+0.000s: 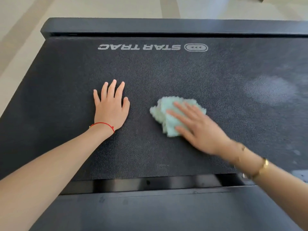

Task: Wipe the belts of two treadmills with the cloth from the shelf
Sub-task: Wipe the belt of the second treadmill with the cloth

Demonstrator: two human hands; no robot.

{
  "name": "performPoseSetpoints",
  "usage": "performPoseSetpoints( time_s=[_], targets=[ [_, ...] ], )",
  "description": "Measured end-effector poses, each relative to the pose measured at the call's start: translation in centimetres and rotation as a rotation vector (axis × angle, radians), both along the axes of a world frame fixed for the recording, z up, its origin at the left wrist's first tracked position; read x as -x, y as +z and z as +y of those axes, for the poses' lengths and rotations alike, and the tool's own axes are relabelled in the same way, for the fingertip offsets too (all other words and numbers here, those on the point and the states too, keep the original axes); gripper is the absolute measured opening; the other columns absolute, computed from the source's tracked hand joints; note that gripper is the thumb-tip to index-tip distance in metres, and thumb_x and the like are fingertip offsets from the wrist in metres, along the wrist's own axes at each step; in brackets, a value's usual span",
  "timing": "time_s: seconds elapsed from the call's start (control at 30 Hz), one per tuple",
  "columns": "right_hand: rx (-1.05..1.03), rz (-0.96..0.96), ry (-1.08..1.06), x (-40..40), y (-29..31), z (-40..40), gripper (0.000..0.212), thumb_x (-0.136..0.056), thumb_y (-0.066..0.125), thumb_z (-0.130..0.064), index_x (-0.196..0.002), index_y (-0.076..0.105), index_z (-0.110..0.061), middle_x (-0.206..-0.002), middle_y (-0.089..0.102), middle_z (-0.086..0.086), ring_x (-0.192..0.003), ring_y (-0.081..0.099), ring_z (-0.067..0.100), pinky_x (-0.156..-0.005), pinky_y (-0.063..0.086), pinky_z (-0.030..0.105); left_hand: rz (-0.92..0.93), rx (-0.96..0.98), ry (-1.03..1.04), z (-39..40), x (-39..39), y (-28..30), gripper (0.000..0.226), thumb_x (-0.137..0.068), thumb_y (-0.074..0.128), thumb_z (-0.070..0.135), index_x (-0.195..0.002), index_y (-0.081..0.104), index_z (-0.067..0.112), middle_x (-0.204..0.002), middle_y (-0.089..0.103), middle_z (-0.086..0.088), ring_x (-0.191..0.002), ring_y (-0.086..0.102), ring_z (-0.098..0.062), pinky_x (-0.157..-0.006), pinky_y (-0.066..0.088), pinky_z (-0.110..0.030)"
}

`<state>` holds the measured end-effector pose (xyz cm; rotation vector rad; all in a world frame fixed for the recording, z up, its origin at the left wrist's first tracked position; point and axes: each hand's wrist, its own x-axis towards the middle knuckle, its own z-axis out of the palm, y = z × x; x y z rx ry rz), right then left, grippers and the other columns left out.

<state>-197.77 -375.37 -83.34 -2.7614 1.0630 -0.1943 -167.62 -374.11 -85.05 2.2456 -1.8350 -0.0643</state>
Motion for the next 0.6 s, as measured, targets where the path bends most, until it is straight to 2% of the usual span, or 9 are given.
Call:
performPoseSetpoints(
  time_s=[0.07,0.13,0.2,0.3,0.4,0.47,0.53,0.6],
  targets=[
    [0.015,-0.017,-0.206,0.2,-0.4,-5.1,0.053,-0.102,0.026,-0.048,-0.152,0.028,-0.030,-0.161,0.021,0.006,-0.149,0.018,0.030,-0.123,0.007,0.041,-0.007,-0.003,-0.003,0.0,-0.1,0.0,0.055,-0.103,0.028,0.036,-0.156,0.023,0.022,-0.164,0.019,-0.006,-0.152,0.010,-0.028,-0.121,0.004,-0.059],
    [-0.024,0.002,-0.401,-0.8,-0.4,-8.5,0.052,-0.103,0.026,-0.046,-0.153,0.023,-0.032,-0.163,0.015,0.006,-0.150,0.010,0.030,-0.122,0.002,0.041,-0.007,-0.001,0.001,0.0,-0.1,0.0,0.055,-0.103,0.029,0.036,-0.156,0.024,0.022,-0.163,0.020,-0.006,-0.152,0.011,-0.028,-0.120,0.005,-0.060],
    [-0.025,0.004,-0.466,-2.6,-0.5,-8.8,0.053,-0.103,0.026,-0.046,-0.154,0.021,-0.032,-0.163,0.013,0.005,-0.150,0.007,0.032,-0.122,0.000,0.043,-0.006,-0.003,0.006,0.0,-0.1,0.0,0.055,-0.103,0.029,0.036,-0.156,0.024,0.022,-0.163,0.020,-0.006,-0.151,0.011,-0.028,-0.120,0.005,-0.059],
    [-0.001,-0.017,-0.229,-3.8,-0.4,-3.8,0.055,-0.101,0.023,-0.048,-0.153,0.028,-0.030,-0.162,0.020,0.006,-0.149,0.015,0.034,-0.122,0.004,0.046,-0.010,0.001,0.006,0.0,0.0,0.0,0.055,-0.102,0.030,0.036,-0.156,0.025,0.022,-0.163,0.021,-0.006,-0.151,0.012,-0.028,-0.120,0.006,-0.059],
    [-0.029,0.004,0.033,-2.3,0.4,2.6,0.052,-0.103,0.025,-0.047,-0.154,0.021,-0.035,-0.164,0.012,-0.002,-0.151,0.006,0.024,-0.123,0.000,0.040,-0.004,0.011,0.004,0.0,0.0,0.0,0.055,-0.102,0.032,0.035,-0.155,0.026,0.022,-0.163,0.022,-0.006,-0.151,0.013,-0.028,-0.120,0.007,-0.059],
    [-0.051,0.008,0.118,-0.6,1.1,4.0,0.052,-0.105,0.027,-0.046,-0.154,0.018,-0.035,-0.164,0.008,-0.005,-0.152,0.002,0.018,-0.123,-0.001,0.036,0.001,0.010,0.005,0.1,-0.1,0.0,0.055,-0.102,0.031,0.035,-0.156,0.026,0.022,-0.163,0.022,-0.006,-0.151,0.012,-0.028,-0.120,0.006,-0.059],
    [-0.020,0.029,0.088,0.9,0.9,1.8,0.052,-0.104,0.027,-0.047,-0.154,0.021,-0.034,-0.164,0.011,-0.004,-0.151,0.006,0.017,-0.123,0.002,0.035,0.002,0.006,0.004,0.1,0.0,0.2,0.055,-0.102,0.031,0.035,-0.156,0.026,0.021,-0.163,0.022,-0.007,-0.151,0.012,-0.029,-0.120,0.006,-0.059],
    [0.005,0.017,-0.088,1.7,0.4,-2.7,0.054,-0.102,0.025,-0.049,-0.153,0.025,-0.031,-0.162,0.017,0.003,-0.150,0.014,0.024,-0.123,0.004,0.038,0.002,0.009,-0.001,0.3,0.2,0.3,0.055,-0.102,0.032,0.034,-0.155,0.029,0.019,-0.162,0.024,-0.009,-0.151,0.014,-0.030,-0.121,0.008,-0.058]
  ],
)
